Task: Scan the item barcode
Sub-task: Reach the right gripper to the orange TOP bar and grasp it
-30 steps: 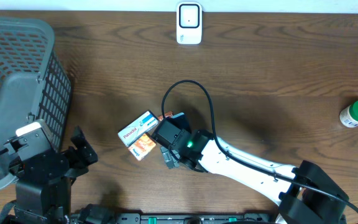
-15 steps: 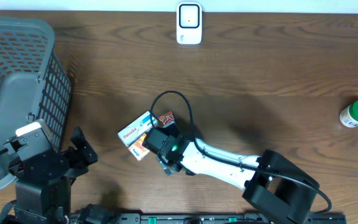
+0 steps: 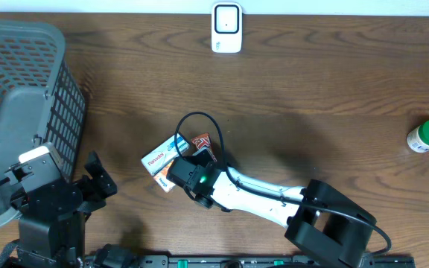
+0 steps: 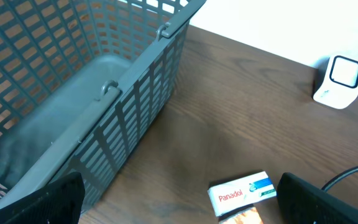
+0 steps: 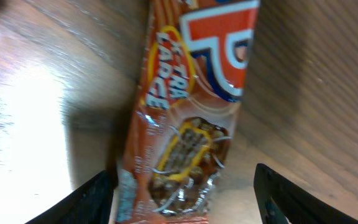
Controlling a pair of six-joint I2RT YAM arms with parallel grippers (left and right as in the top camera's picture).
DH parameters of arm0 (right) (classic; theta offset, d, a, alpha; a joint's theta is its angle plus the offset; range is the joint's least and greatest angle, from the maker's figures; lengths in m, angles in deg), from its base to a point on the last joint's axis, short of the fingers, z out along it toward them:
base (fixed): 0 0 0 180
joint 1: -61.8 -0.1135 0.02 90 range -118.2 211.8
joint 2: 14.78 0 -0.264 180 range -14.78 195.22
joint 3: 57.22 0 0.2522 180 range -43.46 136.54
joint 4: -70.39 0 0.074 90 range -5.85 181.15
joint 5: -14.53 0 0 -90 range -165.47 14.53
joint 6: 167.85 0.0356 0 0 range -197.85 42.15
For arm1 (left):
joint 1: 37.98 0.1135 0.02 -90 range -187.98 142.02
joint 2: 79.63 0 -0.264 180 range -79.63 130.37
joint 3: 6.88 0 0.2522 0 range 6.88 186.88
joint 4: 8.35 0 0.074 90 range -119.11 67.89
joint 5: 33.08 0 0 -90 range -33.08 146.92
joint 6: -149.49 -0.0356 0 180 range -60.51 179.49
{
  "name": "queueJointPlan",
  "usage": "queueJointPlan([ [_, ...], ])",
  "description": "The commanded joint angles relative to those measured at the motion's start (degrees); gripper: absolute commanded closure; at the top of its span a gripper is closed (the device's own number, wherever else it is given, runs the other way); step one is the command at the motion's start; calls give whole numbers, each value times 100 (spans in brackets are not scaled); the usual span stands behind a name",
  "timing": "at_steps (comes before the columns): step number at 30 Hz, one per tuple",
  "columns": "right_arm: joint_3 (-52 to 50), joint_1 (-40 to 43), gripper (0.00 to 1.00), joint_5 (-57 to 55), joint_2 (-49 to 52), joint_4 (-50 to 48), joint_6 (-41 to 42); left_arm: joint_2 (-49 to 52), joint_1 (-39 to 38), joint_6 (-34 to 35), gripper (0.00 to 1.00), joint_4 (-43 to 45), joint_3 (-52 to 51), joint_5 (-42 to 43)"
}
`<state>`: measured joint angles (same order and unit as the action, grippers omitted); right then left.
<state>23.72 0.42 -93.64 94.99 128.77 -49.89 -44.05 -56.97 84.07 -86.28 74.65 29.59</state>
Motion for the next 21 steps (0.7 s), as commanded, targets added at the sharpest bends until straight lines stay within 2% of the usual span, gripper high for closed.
queueJointPlan([
  [1,-289,22,33,-326,424,120,-149,-4,-7,-35,2,-11,72,-35],
  [3,-289,24,39,-339,424,107,-151,-4,-7,-35,2,-11,72,-35],
  [8,-289,94,73,-334,424,105,-149,-4,-7,-35,2,-11,72,-35],
  [9,-289,107,82,-315,424,103,-146,-4,-7,-35,2,-11,72,-35],
  [11,-282,122,91,-199,424,96,-146,-4,-7,-35,2,-11,72,-35],
  [16,61,243,98,667,422,435,-302,-4,-7,-35,2,-11,72,-35],
  [21,1019,557,99,2070,348,1296,-898,-4,-7,-35,2,-11,72,-35],
])
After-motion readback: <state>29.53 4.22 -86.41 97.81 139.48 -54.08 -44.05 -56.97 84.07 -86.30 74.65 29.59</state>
